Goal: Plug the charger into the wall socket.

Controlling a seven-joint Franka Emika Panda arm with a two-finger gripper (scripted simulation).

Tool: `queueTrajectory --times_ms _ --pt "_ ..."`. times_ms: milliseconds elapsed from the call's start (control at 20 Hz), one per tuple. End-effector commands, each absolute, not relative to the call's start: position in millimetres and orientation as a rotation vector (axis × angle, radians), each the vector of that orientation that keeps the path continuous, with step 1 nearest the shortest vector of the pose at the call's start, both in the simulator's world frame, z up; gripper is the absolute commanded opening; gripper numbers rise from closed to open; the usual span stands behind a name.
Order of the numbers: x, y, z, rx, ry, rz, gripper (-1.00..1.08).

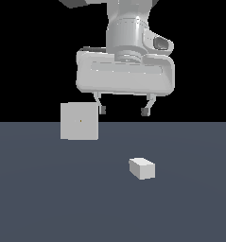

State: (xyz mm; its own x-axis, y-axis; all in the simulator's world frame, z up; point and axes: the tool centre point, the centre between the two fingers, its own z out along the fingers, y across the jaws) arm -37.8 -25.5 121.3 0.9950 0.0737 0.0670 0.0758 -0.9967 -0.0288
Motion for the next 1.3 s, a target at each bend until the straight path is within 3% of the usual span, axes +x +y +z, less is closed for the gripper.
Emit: queueTrajectory --times_ms 0,1250 --pt "-43.3 -28.5 115.6 -3.102 -0.161 -0.149 1.0" --pt "-70.5 -53.0 65.7 -3.006 -0.498 -0.496 1.0"
